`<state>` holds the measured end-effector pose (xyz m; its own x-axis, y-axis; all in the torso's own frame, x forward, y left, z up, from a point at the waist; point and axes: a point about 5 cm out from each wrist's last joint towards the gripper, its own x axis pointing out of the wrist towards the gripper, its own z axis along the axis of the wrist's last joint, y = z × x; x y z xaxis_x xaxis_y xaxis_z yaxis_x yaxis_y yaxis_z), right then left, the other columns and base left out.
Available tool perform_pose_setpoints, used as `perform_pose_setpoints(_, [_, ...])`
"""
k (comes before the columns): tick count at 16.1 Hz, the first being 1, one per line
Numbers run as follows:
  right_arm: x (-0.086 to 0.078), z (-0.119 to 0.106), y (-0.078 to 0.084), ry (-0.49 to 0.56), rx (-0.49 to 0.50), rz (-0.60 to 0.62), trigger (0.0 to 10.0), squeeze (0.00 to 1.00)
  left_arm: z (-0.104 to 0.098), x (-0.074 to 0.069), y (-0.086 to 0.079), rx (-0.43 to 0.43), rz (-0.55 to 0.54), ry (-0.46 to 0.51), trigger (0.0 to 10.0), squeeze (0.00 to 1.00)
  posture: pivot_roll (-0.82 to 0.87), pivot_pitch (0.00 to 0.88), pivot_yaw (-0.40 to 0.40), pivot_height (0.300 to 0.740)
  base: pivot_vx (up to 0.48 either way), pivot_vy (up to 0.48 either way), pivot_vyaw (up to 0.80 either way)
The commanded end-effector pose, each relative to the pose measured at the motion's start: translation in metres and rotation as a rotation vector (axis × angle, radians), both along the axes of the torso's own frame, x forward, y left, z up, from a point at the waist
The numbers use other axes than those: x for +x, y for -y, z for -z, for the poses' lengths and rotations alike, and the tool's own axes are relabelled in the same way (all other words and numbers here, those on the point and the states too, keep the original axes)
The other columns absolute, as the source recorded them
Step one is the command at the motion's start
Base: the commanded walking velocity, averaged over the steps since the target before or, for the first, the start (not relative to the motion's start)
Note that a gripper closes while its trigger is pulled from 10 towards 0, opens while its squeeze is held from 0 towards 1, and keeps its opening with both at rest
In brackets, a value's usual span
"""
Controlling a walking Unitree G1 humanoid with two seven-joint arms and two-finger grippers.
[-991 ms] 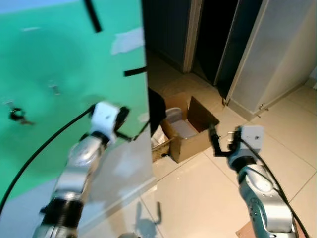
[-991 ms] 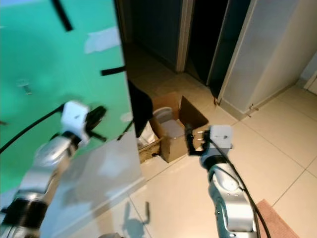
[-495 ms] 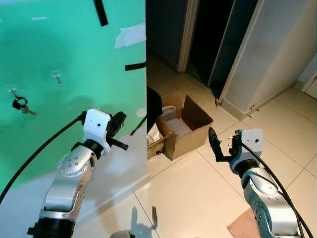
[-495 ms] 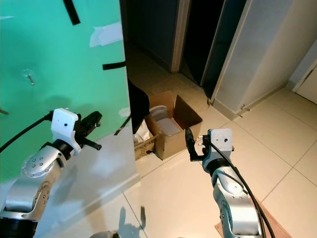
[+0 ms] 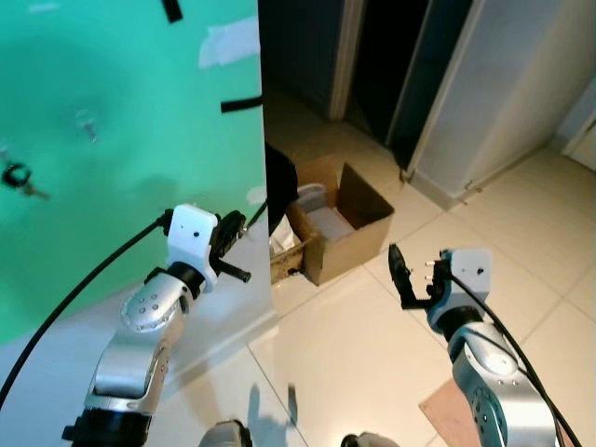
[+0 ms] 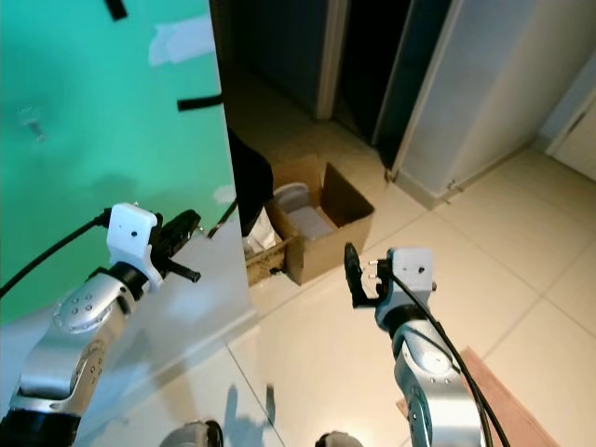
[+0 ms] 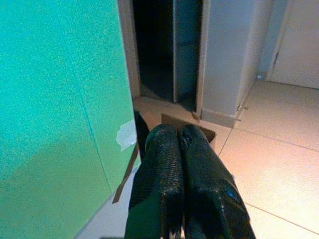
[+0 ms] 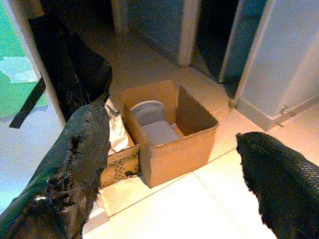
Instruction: Hang keys on a hook
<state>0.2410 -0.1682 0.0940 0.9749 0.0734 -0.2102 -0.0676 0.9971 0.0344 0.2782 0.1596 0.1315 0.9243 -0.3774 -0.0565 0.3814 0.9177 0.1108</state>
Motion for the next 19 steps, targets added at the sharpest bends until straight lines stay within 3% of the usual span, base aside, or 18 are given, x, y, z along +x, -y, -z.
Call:
perform_pose_setpoints(1, [0.002,-0.005,0.000,0.017,-0.007,0.004,10.0,0.00,-0.008,0.005,0.000,0.014,0.006,0.029,10.0,0.00,-0.09,0.000,0.009,0.740,0.000,0.000,0.00])
perform_pose_setpoints(4, [0.005,-0.007,0.002,0.029,-0.009,0.012,10.0,0.00,-0.014,0.011,-0.002,0.023,0.007,0.050,10.0,0.00,-0.10,0.000,0.027,0.740,0.000,0.000,0.00])
perform_pose_setpoints(7, [0.006,-0.011,0.003,0.047,0.001,0.014,10.0,0.00,-0.031,0.023,-0.015,0.055,-0.069,0.100,10.0,0.00,-0.09,0.000,0.030,0.740,0.000,0.000,0.00])
perform_pose_setpoints(10, [0.009,-0.013,-0.003,0.064,0.011,-0.014,10.0,0.00,-0.051,0.034,-0.027,0.016,-0.082,0.154,10.0,0.00,-0.08,0.000,0.032,0.740,0.000,0.000,0.00])
perform_pose_setpoints(12, [0.010,-0.015,-0.005,0.072,0.014,-0.016,10.0,0.00,-0.061,0.041,-0.030,-0.035,-0.067,0.168,10.0,0.00,-0.07,0.000,0.033,0.740,0.000,0.000,0.00])
perform_pose_setpoints(15, [0.013,-0.021,-0.011,0.094,0.022,-0.024,10.0,0.00,-0.094,0.062,-0.036,-0.137,0.017,0.204,10.0,0.00,-0.07,0.000,0.028,0.740,0.000,0.000,0.00])
perform_pose_setpoints(19, [0.015,-0.024,-0.015,0.107,0.024,-0.039,10.0,0.00,-0.109,0.080,-0.048,-0.138,0.083,0.182,10.0,0.00,-0.06,0.000,0.024,0.740,0.000,0.000,0.00])
